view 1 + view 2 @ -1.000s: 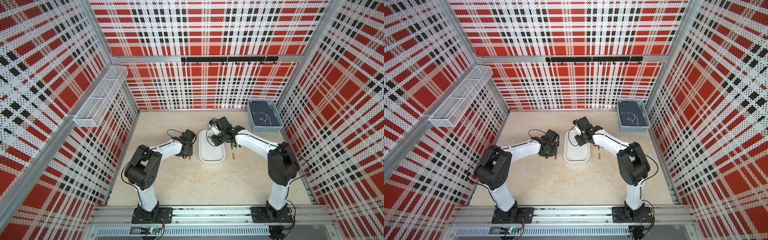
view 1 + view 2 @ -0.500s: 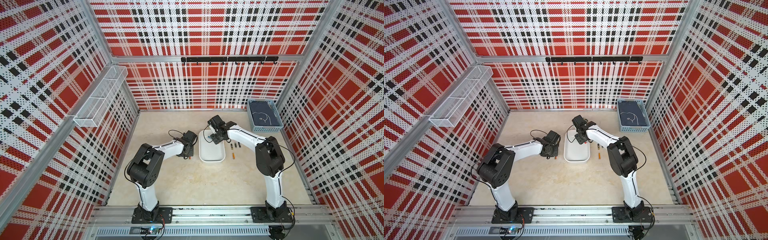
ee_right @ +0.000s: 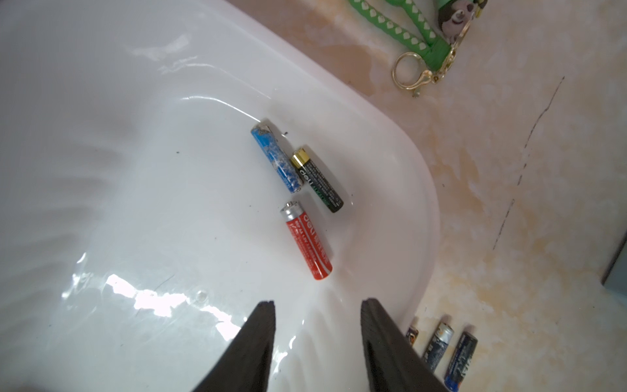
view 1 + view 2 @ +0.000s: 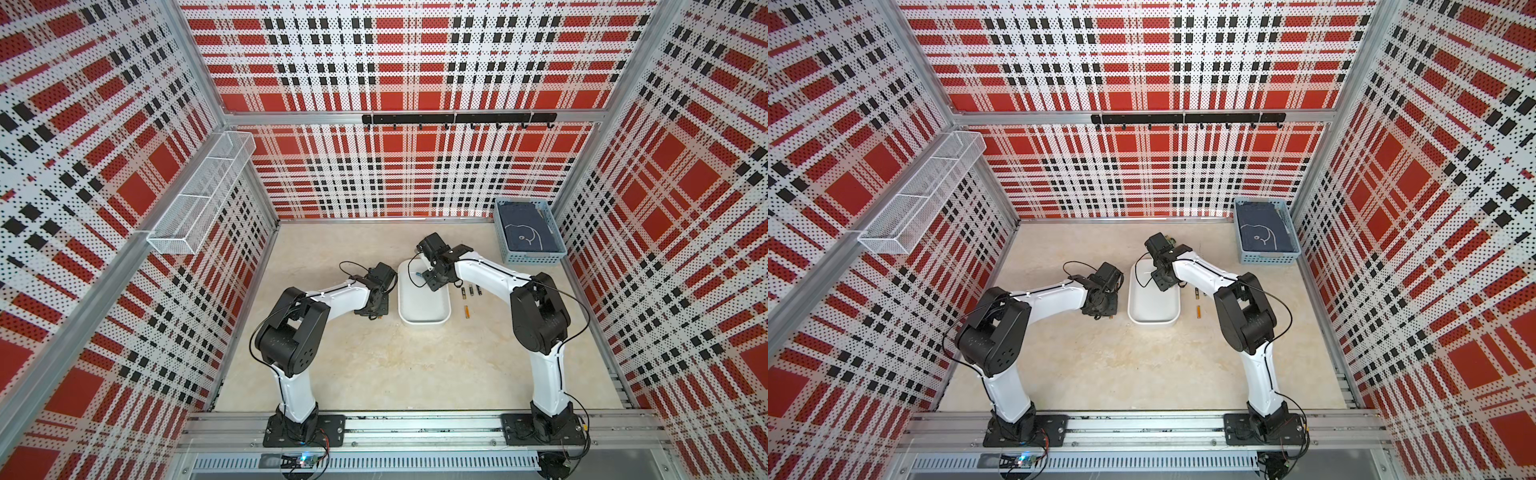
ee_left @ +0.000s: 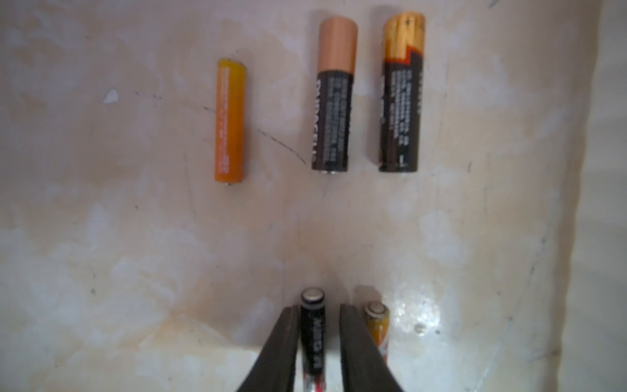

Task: Take the batteries out of the storage box
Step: Place the battery at the center of the board.

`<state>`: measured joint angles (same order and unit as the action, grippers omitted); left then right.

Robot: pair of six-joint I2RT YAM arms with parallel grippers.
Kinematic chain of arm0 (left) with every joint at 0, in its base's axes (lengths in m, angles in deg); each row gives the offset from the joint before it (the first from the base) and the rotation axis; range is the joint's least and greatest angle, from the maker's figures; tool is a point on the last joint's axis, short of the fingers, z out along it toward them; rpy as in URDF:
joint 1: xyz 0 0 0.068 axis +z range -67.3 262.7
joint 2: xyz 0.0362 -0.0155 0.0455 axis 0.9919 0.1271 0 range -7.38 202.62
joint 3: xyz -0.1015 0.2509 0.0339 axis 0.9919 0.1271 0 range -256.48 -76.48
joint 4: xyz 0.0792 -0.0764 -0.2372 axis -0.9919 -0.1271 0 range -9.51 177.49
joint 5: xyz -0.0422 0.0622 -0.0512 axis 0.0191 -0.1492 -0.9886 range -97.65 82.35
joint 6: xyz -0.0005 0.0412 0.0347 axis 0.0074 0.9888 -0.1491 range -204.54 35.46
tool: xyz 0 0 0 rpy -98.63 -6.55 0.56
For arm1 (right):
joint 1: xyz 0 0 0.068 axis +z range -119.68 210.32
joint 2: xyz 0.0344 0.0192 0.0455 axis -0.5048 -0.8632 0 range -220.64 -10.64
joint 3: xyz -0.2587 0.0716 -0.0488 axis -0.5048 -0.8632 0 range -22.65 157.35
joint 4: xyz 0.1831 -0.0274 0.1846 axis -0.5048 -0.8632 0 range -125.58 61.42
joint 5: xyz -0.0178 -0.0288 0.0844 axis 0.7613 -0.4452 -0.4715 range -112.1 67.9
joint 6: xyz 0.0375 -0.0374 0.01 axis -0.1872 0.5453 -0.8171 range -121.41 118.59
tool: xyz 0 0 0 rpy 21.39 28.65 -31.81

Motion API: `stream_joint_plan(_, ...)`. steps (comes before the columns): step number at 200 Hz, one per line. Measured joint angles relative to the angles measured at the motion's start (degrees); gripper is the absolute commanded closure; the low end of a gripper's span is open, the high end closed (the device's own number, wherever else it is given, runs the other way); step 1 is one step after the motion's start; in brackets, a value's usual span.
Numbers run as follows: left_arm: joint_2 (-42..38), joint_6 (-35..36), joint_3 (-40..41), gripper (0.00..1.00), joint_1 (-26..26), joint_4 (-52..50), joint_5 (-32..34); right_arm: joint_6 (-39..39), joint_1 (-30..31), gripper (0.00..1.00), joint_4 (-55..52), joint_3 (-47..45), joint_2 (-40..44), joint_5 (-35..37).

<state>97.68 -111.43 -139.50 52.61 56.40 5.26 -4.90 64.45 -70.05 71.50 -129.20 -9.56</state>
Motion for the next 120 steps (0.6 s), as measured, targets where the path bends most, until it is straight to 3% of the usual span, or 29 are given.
stream_joint_plan(120, -2.1, 0.7, -8.7, 0.72, 0.5, -6.3, 2.6, -0.6, 0.3, 0.50, -1.5, 0.7, 2.9, -3.3)
